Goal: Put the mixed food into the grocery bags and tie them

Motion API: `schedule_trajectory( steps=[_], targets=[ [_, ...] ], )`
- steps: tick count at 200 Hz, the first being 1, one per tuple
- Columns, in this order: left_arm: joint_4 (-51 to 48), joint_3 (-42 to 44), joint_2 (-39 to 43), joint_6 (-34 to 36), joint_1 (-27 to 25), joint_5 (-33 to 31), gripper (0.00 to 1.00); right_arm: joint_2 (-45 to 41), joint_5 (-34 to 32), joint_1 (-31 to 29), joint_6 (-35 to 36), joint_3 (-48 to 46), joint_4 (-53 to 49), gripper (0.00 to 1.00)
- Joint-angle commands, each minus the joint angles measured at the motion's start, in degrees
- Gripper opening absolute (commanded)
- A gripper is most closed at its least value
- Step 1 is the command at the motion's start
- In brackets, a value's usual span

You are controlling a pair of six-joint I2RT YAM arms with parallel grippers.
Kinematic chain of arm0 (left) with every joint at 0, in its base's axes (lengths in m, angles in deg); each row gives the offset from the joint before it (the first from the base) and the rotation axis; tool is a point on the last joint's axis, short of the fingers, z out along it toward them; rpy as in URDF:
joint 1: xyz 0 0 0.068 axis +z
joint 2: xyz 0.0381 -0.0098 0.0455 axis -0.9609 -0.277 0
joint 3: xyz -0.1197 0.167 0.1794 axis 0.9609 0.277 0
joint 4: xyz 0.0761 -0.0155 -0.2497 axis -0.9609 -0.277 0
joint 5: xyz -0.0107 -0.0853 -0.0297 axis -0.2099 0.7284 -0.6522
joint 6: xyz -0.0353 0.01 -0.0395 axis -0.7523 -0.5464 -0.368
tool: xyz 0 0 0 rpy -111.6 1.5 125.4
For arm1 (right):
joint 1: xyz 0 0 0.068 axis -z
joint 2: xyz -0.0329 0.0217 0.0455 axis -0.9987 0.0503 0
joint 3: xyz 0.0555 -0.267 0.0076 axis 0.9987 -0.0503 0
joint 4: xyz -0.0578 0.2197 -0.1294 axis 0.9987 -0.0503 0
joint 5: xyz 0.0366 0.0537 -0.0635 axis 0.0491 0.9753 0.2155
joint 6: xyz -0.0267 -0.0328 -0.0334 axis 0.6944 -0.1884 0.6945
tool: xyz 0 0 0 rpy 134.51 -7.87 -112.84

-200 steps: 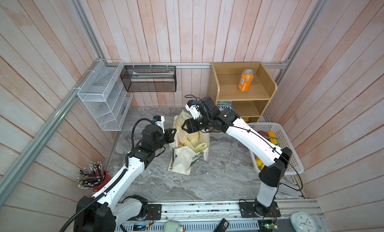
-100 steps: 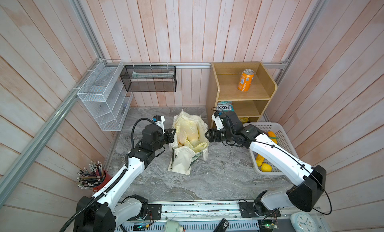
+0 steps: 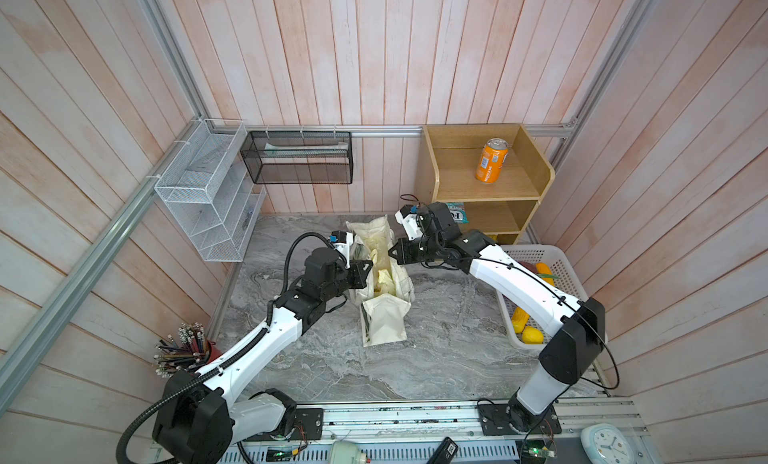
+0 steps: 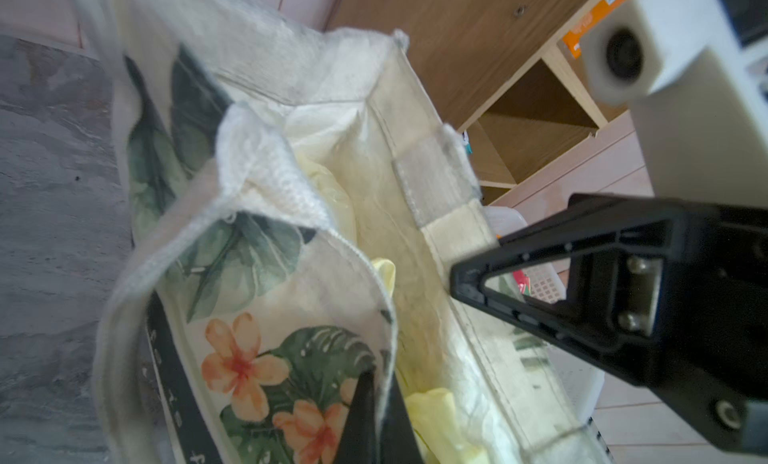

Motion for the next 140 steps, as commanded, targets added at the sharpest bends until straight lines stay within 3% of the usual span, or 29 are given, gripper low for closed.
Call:
schedule_trajectory(
  steps=[1,16,27,53,69,75,80,87,140],
  targets=[
    [5.1,-2.3,-0.8,-0.3,-0.8,-0.9,0.0,0.2,4.1,-0.8,0.4,1.4,5.1,0.0],
    [4.9,-1.7,-0.5,0.0,-0.7,-1.6,0.01,-1.9,3.7,-0.6,-0.7,-2.5,7.3,0.0],
    [4.6,-1.2,0.1,0.3,-0.8,-2.2,0.17,-4.0,3.3,-0.1,-2.0,-5.2,9.0,0.0],
    [3.8,-0.8,2.2,1.0,-0.7,-3.9,0.59,-8.5,2.5,1.1,-2.4,-7.9,9.0,0.52],
    [2.9,-1.2,3.6,1.6,-0.4,-5.4,0.82,-11.3,1.7,1.8,-2.2,-8.9,8.0,0.7],
    [2.3,-1.5,4.2,1.9,-0.2,-5.9,0.99,-12.6,1.0,2.1,-2.1,-9.4,7.5,0.76],
    [1.8,-1.7,4.8,2.3,0.1,-6.3,1.0,-13.9,0.3,2.3,-2.0,-9.9,7.4,0.81],
    [1.2,-2.0,5.7,2.9,0.4,-6.9,1.0,-15.8,0.0,2.8,-1.9,-10.9,7.4,0.97],
    [-4.1,-1.8,13.7,6.4,4.2,-20.0,1.0,-32.2,-6.1,8.8,-1.7,-20.5,9.6,0.98]
  ],
)
